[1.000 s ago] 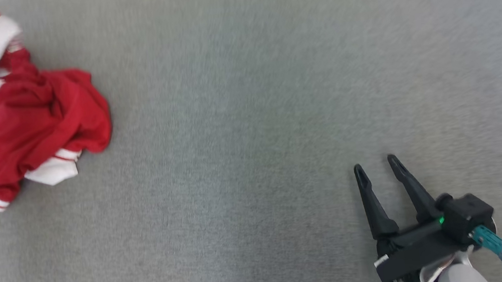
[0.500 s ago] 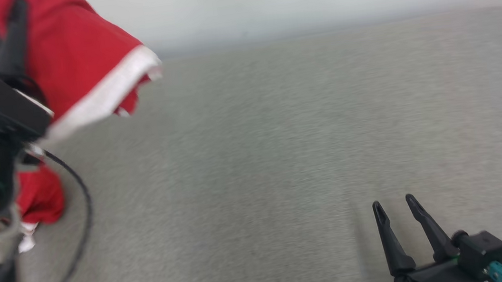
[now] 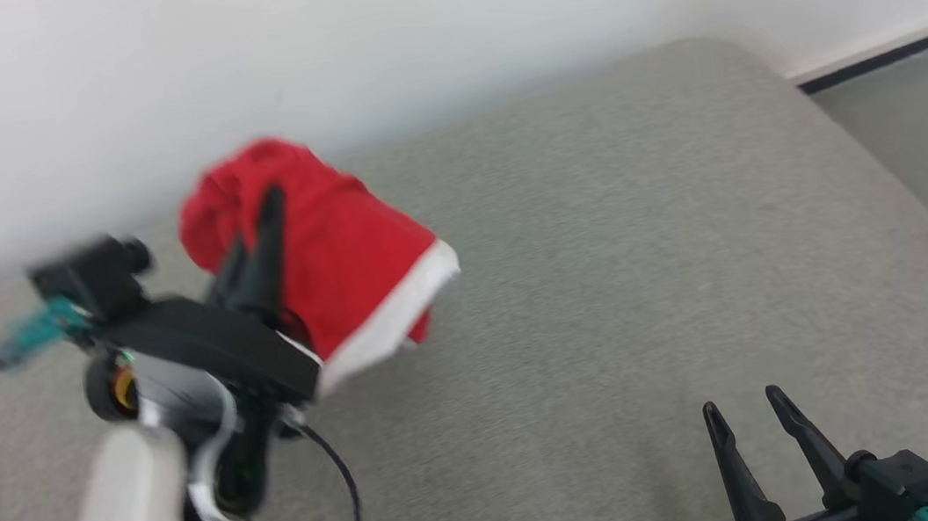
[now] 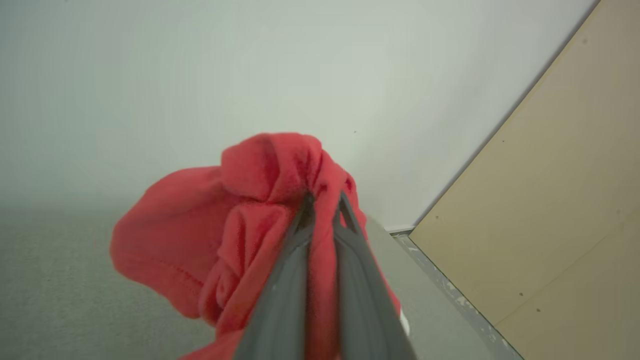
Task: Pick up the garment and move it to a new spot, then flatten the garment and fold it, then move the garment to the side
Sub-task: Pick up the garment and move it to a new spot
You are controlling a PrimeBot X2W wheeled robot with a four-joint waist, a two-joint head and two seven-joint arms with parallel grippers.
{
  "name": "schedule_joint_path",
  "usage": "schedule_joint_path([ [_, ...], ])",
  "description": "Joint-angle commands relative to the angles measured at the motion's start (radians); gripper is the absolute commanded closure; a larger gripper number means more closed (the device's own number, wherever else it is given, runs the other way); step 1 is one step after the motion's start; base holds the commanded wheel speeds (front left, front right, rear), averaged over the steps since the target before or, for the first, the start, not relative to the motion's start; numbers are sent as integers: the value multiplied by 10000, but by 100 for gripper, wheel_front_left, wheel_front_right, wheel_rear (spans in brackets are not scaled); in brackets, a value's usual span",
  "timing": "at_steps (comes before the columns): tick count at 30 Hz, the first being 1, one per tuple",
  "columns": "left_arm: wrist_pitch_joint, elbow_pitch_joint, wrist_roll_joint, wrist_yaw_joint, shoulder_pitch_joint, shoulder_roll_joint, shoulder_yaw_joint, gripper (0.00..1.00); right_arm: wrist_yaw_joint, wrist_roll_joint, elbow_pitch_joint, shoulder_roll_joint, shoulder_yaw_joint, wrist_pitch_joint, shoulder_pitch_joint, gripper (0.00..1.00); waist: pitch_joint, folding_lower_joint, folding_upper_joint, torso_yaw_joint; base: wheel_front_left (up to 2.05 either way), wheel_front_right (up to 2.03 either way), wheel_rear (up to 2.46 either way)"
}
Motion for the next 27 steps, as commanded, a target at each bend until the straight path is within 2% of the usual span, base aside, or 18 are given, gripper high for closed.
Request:
schedule_joint_path([
  [1,-321,314,275,-58,327,-100,-150,100,-24,-32,-89,-54,53,59,126,0,-129,2,1,-574,0,0,0],
  [4,-720,843,484,-106,574,-296,-379,100,-24,-22,-169,-46,119,113,163,0,-80,2,1,-617,0,0,0],
  [10,-1859,3026,1293,-54,971,-644,-1213,100,-24,81,-200,-56,422,249,208,0,-81,2,1,-481,0,0,0],
  [11,-1980,3398,1311,-68,961,-712,-1378,68,-26,84,-196,-56,436,271,200,0,-93,2,1,-427,0,0,0],
  [12,-2126,3733,1319,-114,931,-762,-1496,13,-24,86,-194,-56,462,285,181,0,-108,2,1,-377,0,0,0],
  [13,-2291,4053,1332,-154,890,-809,-1609,0,-24,101,-195,-50,475,286,167,0,-127,2,1,-311,0,0,0],
  [19,-3255,5276,1116,-334,814,-934,-2158,0,-26,131,-131,-73,416,264,216,0,-303,2,1,312,0,0,0],
  [22,-3903,5451,1098,-415,911,-951,-2209,0,-24,124,-137,-70,328,238,247,0,-417,2,1,677,0,0,0],
  [27,-4748,5249,1280,-315,1367,-760,-1913,0,-26,14,-186,-110,52,217,290,0,-634,2,1,1355,0,0,0],
])
